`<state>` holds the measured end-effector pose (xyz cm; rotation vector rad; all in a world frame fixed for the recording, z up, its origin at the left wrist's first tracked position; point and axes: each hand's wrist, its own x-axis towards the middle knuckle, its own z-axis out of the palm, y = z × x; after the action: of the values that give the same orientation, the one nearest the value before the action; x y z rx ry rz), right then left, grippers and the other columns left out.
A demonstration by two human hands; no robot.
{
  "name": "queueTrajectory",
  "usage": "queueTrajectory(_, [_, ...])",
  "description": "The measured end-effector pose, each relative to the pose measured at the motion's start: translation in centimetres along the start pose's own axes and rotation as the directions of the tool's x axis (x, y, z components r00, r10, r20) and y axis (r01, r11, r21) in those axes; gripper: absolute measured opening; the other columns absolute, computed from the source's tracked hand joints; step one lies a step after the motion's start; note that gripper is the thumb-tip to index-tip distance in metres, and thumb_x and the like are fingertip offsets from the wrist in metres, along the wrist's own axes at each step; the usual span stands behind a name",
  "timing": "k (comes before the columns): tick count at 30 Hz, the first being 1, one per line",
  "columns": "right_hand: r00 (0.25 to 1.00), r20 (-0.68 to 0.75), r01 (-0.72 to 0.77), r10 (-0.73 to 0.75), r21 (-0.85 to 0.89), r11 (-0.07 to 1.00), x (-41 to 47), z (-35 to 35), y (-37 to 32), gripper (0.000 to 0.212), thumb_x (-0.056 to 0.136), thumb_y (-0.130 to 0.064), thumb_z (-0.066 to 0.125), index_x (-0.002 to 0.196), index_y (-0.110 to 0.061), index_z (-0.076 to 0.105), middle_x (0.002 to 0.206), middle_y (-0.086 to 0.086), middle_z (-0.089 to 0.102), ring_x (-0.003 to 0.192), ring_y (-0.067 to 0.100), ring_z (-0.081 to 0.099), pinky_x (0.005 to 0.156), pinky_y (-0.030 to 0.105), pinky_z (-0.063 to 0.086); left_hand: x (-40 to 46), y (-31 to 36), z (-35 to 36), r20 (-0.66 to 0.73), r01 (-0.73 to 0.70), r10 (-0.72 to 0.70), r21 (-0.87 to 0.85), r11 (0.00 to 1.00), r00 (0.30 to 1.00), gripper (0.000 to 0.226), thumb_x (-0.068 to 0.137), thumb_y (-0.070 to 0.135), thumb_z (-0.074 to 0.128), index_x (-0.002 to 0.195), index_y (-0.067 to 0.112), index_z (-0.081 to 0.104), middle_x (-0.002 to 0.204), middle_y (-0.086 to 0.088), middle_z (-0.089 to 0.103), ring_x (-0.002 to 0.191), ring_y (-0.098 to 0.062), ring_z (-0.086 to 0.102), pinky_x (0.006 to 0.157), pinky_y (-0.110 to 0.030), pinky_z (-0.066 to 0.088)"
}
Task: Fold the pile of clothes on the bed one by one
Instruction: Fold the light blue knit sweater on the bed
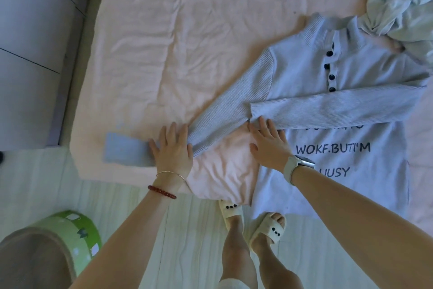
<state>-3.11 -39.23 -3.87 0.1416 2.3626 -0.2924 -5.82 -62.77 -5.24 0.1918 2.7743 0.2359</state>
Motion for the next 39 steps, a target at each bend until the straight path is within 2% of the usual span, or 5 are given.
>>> queueTrajectory(6, [0.999, 0.013, -0.039, 0.038, 0.041, 0.998, -0.2, -0.3, -0.6, 0.060, 0.098, -0.028, 0.031, 0.150, -0.026, 0.000, 0.156, 0.006, -0.014, 0.144, 0.026, -0.013, 0.117, 0.047, 0.001, 0.7, -2.1, 0.1, 0.161, 0.110, -0.132, 0.142, 0.984, 0.978, 0.052, 0.087, 0.031, 0.056, 0.134, 0.015, 0.041, 0.126, -0.011, 0.048, 0.124, -0.033, 0.035, 0.106, -0.057, 0.016])
queueTrajectory(19, [0.951, -0.308, 0.143, 0.004, 0.454, 0.880, -1.2, -2.2, -4.6, 0.036, 0.094, -0.023, 0.051, 0.127, -0.010, 0.053, 0.129, 0.006, 0.054, 0.120, 0.021, 0.048, 0.098, 0.024, 0.035, 2.3, -2.3, -7.3, 0.041, 0.245, -0.327, -0.750, 0.614, 0.944, 0.025, 0.074, 0.029, 0.068, 0.084, 0.008, 0.058, 0.077, -0.003, 0.056, 0.079, -0.018, 0.049, 0.065, -0.025, 0.036])
queueTrajectory(25, [0.947, 0.313, -0.319, -0.074, 0.943, -0.092, -0.8, -6.8, -7.3, 0.020, 0.091, -0.037, 0.054, 0.100, -0.020, 0.050, 0.088, 0.002, 0.056, 0.070, 0.019, 0.058, 0.060, 0.030, 0.055, -3.4, 3.9, -8.0, 0.058, -0.264, 0.357, -0.564, 0.783, 0.932, 0.042, 0.073, 0.044, 0.046, 0.104, 0.022, 0.062, 0.098, 0.000, 0.065, 0.087, -0.017, 0.060, 0.078, -0.025, 0.045])
queueTrajectory(29, [0.945, 0.310, -0.317, 0.098, 0.947, 0.056, -1.2, -6.3, -6.7, 0.014, 0.088, -0.003, 0.049, 0.083, -0.015, 0.047, 0.069, 0.003, 0.050, 0.055, 0.013, 0.051, 0.043, 0.018, 0.044, -6.1, 6.1, -6.9, 0.347, -0.074, 0.381, -0.649, 0.757, 0.857, 0.045, 0.073, 0.039, 0.048, 0.107, 0.016, 0.067, 0.100, 0.010, 0.066, 0.095, -0.008, 0.061, 0.086, -0.022, 0.047])
queueTrajectory(39, [0.981, 0.002, -0.083, 0.195, 0.909, 0.408, -5.5, -3.6, 0.9, 0.023, 0.097, -0.009, 0.027, 0.081, -0.008, 0.043, 0.072, 0.005, 0.042, 0.065, 0.017, 0.042, 0.059, 0.035, 0.045, 1.3, 9.6, -7.4, 0.095, -0.237, 0.314, -0.463, 0.854, 0.945, 0.040, 0.089, 0.007, 0.048, 0.129, 0.004, 0.051, 0.130, -0.015, 0.049, 0.119, -0.027, 0.049, 0.099, -0.023, 0.032])
